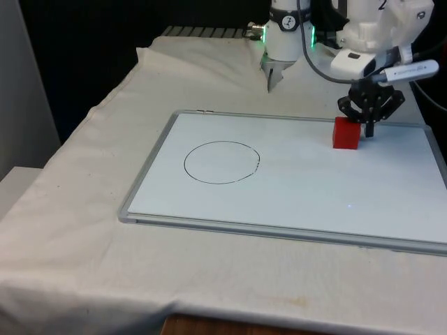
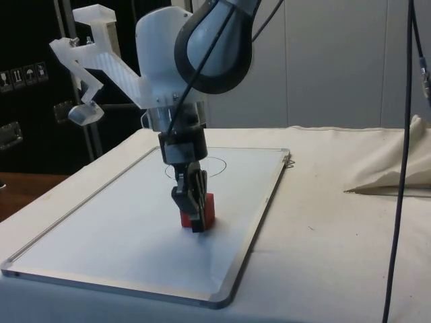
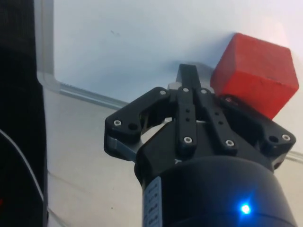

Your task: Push the cube into the marked area.

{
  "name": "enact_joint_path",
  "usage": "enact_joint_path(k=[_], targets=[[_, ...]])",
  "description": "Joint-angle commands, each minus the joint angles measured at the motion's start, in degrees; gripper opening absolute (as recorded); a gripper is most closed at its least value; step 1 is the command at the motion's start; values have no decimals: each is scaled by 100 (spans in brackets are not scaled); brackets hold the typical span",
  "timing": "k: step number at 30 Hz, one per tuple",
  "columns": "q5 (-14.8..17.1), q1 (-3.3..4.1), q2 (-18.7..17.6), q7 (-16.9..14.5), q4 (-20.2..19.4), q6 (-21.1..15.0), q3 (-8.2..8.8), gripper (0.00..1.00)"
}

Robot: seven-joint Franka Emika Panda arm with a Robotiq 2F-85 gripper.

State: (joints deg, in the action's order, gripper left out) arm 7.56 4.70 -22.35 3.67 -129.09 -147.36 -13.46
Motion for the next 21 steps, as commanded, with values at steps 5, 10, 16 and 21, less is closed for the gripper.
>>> enact_joint_path(k=[5,10,16,21], targets=[[-160,29,-74,29,-11,-6,103,0],[-235,17,-63,6,17,57,149,0],[-172,11,0,-23,34,74,120,0],[-430,40,-6,11,74,132,258,0]])
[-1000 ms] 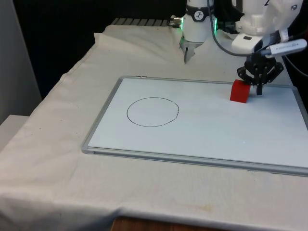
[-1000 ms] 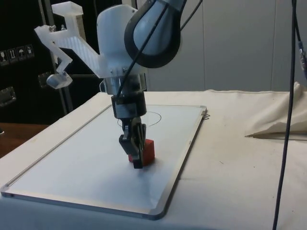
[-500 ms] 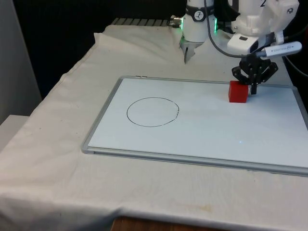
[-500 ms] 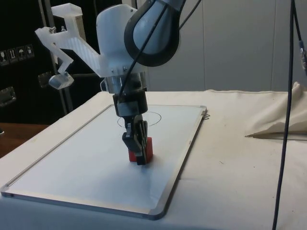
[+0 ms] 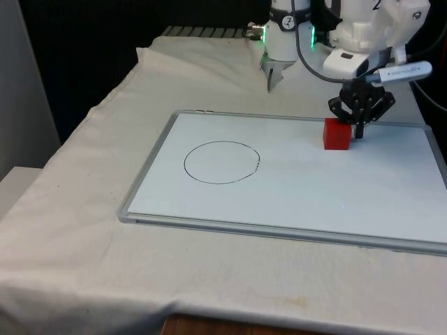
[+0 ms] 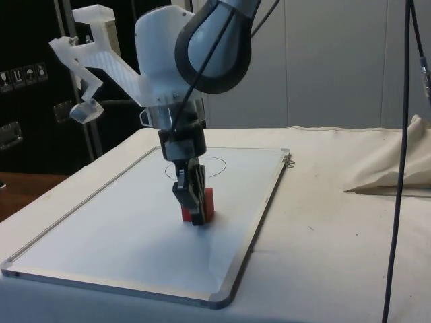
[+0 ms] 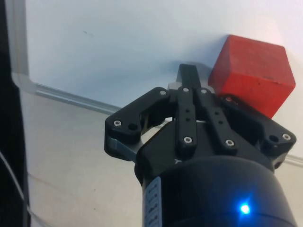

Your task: Push the cube into the marked area.

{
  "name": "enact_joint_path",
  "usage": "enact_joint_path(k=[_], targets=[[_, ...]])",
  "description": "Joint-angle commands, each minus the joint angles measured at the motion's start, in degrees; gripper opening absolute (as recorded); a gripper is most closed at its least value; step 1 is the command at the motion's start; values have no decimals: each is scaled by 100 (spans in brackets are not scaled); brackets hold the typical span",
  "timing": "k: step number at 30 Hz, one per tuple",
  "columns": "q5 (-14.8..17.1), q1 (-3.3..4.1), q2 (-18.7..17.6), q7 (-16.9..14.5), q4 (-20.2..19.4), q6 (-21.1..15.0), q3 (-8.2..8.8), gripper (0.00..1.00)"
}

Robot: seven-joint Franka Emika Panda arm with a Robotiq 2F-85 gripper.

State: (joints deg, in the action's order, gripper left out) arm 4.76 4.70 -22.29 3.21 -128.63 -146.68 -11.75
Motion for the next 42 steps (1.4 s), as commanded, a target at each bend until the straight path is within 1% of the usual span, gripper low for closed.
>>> enact_joint_path(k=[1,2,3,8,9,10,11,18,20,21,22,29,30,31,32,34,37,38,39,42], targets=[[-149,40,-11,57,29,63,86,0],[-40,6,-6,0,6,11,17,0],[-229,46,-17,69,46,86,126,0],[-435,52,-23,80,86,132,223,0],[-516,57,-29,92,103,155,264,0],[-413,11,-17,17,80,103,195,0],[-556,57,-29,97,115,166,281,0],[-900,63,-29,166,160,304,435,0],[-985,63,-29,183,172,355,470,0],[-894,11,-23,109,155,304,407,0],[-1031,63,-23,189,178,384,487,0],[-1358,63,-17,241,206,619,596,0],[-1238,11,-23,160,195,544,527,0],[-1404,63,-11,246,212,653,607,0],[-1484,63,-11,258,223,705,630,0],[-1530,57,-17,264,235,722,642,0],[-1684,52,-34,269,281,768,699,0],[-1581,11,-23,206,252,722,642,0],[-1719,46,-46,264,298,768,716,0],[-1845,40,-86,246,372,791,779,0]])
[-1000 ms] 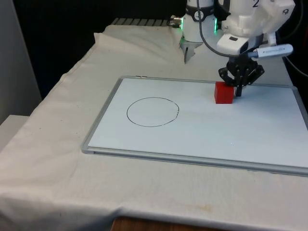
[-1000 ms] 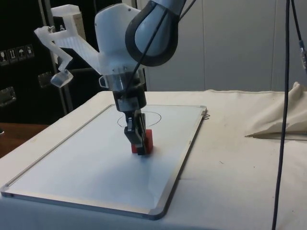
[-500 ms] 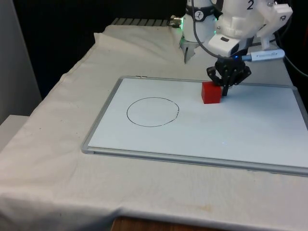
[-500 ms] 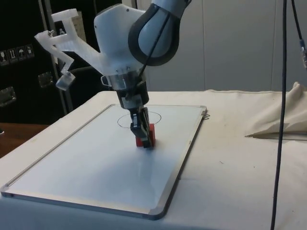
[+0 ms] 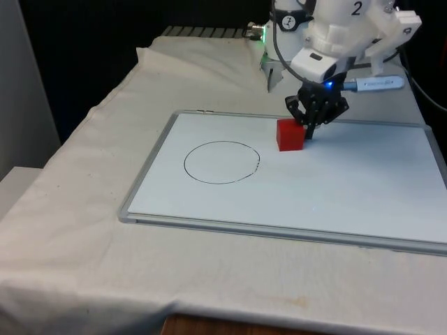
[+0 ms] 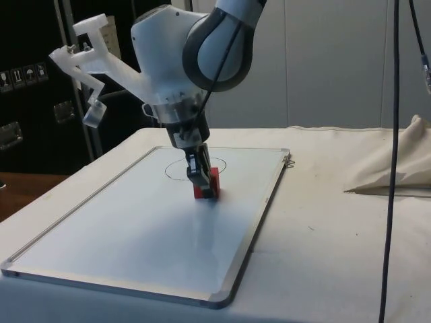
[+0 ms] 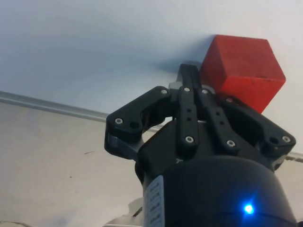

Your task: Push the cube into the marked area.

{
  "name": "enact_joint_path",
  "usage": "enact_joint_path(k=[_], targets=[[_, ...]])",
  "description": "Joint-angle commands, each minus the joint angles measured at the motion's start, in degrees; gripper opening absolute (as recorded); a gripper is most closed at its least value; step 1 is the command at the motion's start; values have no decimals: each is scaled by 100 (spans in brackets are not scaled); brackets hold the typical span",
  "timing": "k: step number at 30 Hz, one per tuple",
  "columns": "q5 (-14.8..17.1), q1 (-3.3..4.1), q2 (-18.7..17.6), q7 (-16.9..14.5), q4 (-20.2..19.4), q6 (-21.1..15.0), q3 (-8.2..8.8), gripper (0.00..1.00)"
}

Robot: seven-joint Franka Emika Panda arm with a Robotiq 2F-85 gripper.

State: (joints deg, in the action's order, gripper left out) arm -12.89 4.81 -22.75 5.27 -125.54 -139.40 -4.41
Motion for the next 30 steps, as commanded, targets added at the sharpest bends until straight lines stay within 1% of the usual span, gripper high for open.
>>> enact_joint_path(k=[1,4,5,6,7,8,13,14,15,22,23,24,25,30], targets=[[-103,29,-52,34,86,74,63,0],[-195,29,-97,29,183,115,109,0],[-252,23,-138,23,246,155,149,0],[-183,0,-109,-6,212,115,109,0],[-286,23,-160,23,275,178,166,0],[-286,23,-160,23,275,178,166,0],[-504,29,-223,29,407,355,292,0],[-447,0,-218,-6,384,309,258,0],[-573,34,-241,34,441,424,327,0],[-848,34,-275,34,539,705,430,0],[-722,0,-229,-6,481,596,372,0],[-882,34,-281,34,556,739,435,0],[-917,40,-286,34,567,773,447,0],[-1112,34,-350,29,659,1003,476,0]])
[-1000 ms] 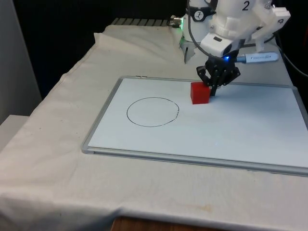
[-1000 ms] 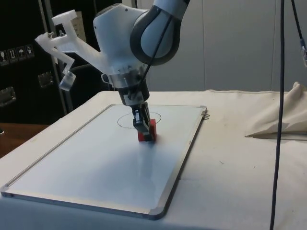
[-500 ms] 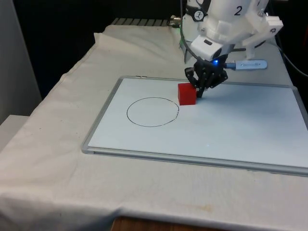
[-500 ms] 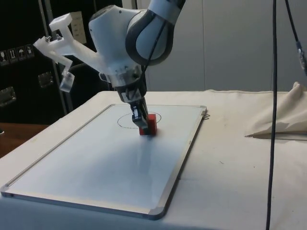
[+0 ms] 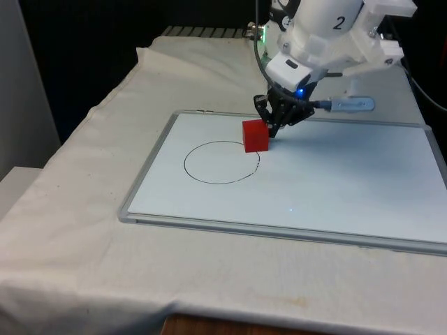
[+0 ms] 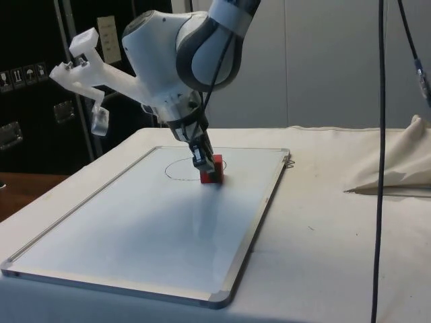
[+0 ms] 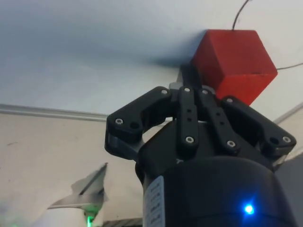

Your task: Push the cube into the marked area.

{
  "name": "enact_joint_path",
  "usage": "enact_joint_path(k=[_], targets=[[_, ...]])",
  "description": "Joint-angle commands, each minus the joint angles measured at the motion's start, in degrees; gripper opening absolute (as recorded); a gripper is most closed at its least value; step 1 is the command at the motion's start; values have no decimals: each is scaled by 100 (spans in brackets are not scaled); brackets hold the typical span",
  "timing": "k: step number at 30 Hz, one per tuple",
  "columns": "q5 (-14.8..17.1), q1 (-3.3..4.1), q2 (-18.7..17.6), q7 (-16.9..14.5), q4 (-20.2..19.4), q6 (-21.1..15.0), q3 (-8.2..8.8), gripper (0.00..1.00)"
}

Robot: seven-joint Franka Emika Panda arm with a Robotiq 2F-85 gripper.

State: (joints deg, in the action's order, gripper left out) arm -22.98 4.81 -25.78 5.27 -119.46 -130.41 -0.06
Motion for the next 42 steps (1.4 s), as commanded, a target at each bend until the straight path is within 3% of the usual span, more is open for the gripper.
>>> enact_joint_path(k=[1,2,8,9,10,15,17,18,27,42], targets=[[-29,0,-11,0,17,40,0,0],[-132,34,-57,29,69,143,40,0],[-372,34,-155,11,195,418,46,0],[-321,0,-126,0,160,355,17,0],[-407,34,-166,11,218,458,52,0],[-636,34,-241,11,344,699,63,0],[-630,6,-223,0,327,682,40,0],[-710,34,-264,6,378,762,69,0],[-980,6,-361,-6,521,997,69,0],[-1627,29,-751,-57,951,1450,132,0]])
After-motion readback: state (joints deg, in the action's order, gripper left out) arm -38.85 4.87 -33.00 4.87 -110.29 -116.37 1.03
